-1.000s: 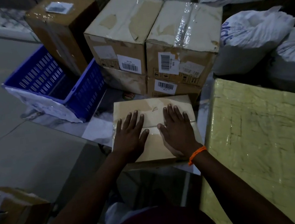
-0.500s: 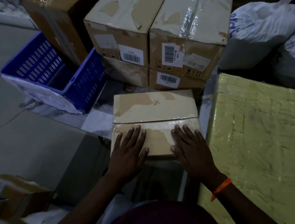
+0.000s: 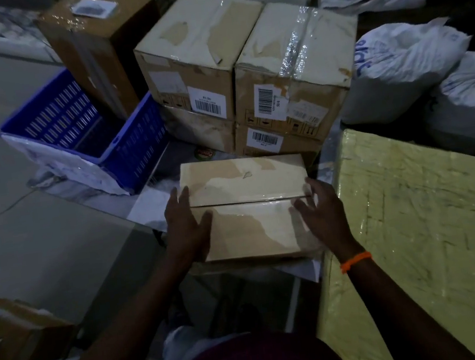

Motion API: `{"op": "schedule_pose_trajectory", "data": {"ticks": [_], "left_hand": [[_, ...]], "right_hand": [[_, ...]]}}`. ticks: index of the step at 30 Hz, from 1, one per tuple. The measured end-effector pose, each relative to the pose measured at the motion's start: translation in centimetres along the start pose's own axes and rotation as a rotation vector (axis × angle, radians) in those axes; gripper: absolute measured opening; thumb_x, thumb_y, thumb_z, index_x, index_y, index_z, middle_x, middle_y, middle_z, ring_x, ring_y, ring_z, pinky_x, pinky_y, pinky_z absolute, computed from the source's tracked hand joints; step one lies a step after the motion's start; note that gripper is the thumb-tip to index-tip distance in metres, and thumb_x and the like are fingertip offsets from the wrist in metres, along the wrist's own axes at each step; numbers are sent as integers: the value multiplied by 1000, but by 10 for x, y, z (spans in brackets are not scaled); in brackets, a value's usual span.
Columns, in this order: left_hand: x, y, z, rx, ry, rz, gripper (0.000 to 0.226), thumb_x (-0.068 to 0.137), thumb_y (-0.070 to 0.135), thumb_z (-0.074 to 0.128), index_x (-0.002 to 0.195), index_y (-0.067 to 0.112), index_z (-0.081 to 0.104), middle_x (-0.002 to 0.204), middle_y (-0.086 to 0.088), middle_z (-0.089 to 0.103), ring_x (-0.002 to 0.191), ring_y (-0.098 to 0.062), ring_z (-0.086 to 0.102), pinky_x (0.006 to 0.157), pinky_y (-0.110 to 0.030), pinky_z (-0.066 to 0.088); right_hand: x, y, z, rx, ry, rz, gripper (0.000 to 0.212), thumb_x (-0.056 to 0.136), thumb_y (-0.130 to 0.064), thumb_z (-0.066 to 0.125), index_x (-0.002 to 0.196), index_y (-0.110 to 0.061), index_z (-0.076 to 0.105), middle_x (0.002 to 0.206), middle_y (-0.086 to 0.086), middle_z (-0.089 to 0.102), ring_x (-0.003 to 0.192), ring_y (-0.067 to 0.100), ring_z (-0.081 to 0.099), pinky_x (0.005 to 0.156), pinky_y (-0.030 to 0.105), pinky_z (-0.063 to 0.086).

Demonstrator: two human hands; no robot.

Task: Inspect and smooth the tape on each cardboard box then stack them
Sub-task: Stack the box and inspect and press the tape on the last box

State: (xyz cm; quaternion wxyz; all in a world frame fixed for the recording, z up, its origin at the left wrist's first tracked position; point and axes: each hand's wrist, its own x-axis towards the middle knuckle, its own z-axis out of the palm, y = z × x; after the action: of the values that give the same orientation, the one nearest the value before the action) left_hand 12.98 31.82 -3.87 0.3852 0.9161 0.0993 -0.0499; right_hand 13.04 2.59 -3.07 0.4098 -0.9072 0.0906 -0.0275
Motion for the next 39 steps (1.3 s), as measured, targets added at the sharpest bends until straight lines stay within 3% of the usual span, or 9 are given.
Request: {"op": "schedule_pose_trajectory", "data": {"ticks": [2, 6, 10, 15, 18, 25, 32, 35, 39], "left_hand": [[18, 6, -7, -113, -4, -85, 69, 97, 31, 67, 156, 18, 33, 159, -10, 39, 146, -29, 37, 117, -48, 32], [35, 13, -25, -337, -22, -239, 42, 97, 36, 66, 133, 18, 52, 121, -5, 66, 110, -28, 66, 86, -44, 58], [27, 26, -36, -461, -23, -239, 34, 99, 30, 65, 131, 20, 59, 115, -1, 65, 97, -15, 64, 64, -23, 46], [6, 34, -56, -664, 62, -335, 21, 102, 33, 58, 116, 19, 64, 116, -3, 65, 95, -13, 62, 85, -43, 55], [-5, 38, -65, -852, 81, -360, 24, 104, 37, 50, 108, 22, 68, 115, -5, 70, 111, -25, 64, 100, -51, 50], [-17, 31, -62, -1057, 193, -399, 33, 105, 47, 47, 106, 19, 64, 119, -10, 68, 118, -26, 63, 94, -42, 53], [-25, 21, -50, -906, 172, -316, 45, 96, 65, 50, 111, 24, 63, 121, -8, 66, 115, -26, 64, 99, -46, 52], [-28, 18, -51, -764, 142, -255, 68, 79, 78, 59, 114, 19, 63, 116, -6, 69, 107, -23, 67, 97, -50, 54], [-24, 11, -55, -823, 121, -324, 50, 88, 62, 63, 118, 22, 62, 120, -4, 67, 113, -23, 65, 98, -50, 53]], "right_hand": [[20, 1, -4, 150, -69, 186, 48, 94, -26, 76, 138, -12, 62, 125, 5, 67, 113, 23, 65, 92, 29, 51], [43, 1, -3, 406, -141, 343, 30, 96, -22, 72, 125, -13, 71, 117, 7, 75, 107, 23, 71, 81, 30, 56], [34, -7, 0, 355, -111, 306, 47, 88, -35, 78, 130, -18, 69, 118, 3, 75, 108, 21, 70, 97, 46, 57], [5, -20, -18, 482, 55, 194, 38, 92, -26, 77, 127, -17, 64, 122, 0, 70, 112, 17, 67, 96, 40, 56], [-7, -22, -30, 568, 147, 200, 33, 81, -49, 77, 107, -32, 66, 116, 0, 71, 110, 20, 68, 94, 47, 56], [-32, -23, -43, 814, 221, 207, 23, 107, -22, 50, 87, -12, 59, 86, -6, 72, 93, 23, 68, 80, 37, 51], [-56, -21, -34, 813, 181, 297, 77, 64, -88, 68, 107, -24, 74, 103, 0, 80, 99, 15, 75, 81, 33, 57], [-62, -21, -32, 799, 193, 297, 78, 63, -90, 67, 107, -26, 73, 103, -1, 79, 102, 15, 74, 82, 31, 57], [-64, -36, -29, 747, 203, 200, 57, 86, -74, 59, 102, -20, 70, 98, -6, 78, 97, 10, 74, 78, 25, 57]]}}
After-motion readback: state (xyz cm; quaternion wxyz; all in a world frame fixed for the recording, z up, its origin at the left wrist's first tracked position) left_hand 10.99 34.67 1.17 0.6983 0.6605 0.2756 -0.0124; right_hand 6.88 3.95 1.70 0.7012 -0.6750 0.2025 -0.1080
